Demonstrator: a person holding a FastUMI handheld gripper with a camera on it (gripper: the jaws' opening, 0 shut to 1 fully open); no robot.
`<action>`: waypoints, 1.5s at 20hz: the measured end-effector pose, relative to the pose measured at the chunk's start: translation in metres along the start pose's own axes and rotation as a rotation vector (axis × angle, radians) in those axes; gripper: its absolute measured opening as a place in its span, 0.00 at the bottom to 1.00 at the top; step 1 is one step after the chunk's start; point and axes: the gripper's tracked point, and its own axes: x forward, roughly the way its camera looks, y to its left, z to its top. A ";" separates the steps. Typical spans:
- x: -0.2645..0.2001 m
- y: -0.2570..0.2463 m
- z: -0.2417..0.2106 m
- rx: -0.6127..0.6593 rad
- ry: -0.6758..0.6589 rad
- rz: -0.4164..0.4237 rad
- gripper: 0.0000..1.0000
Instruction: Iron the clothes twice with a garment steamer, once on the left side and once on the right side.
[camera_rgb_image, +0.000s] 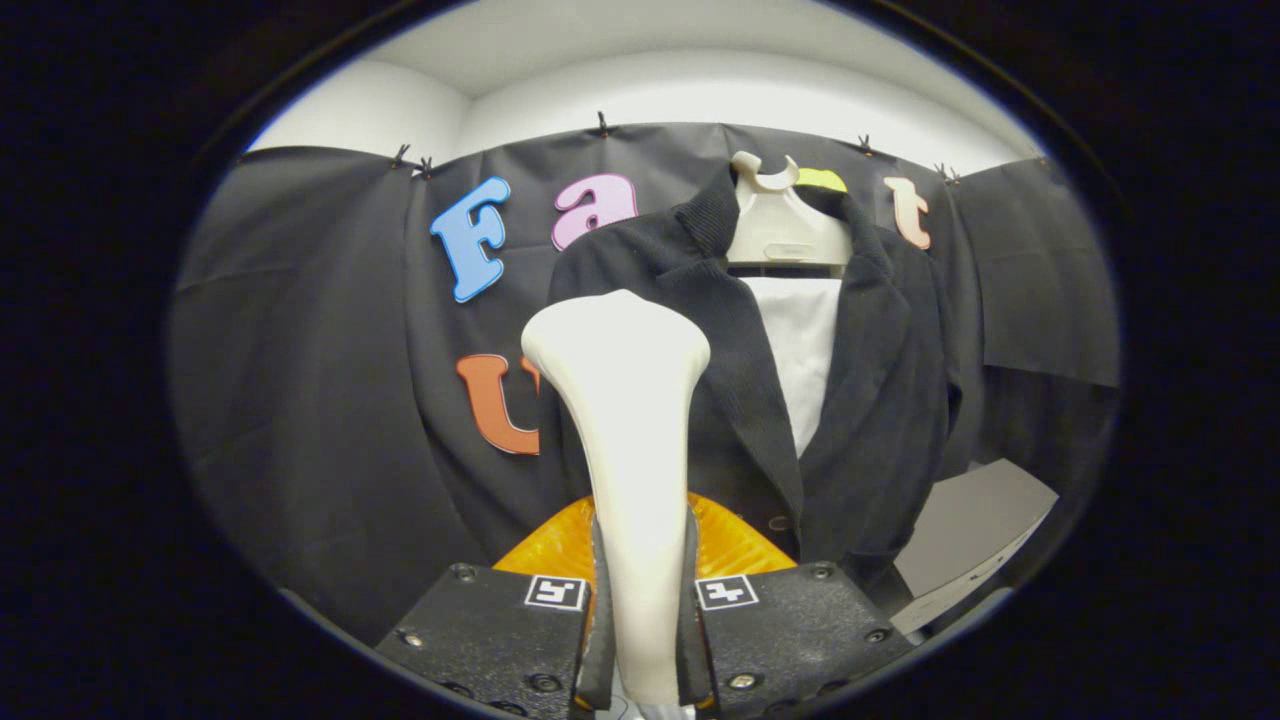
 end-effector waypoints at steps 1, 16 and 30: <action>0.006 0.002 0.003 -0.004 0.001 0.000 0.27; 0.033 -0.034 -0.074 -0.039 0.101 -0.057 0.27; 0.034 -0.062 -0.216 -0.070 0.279 -0.099 0.27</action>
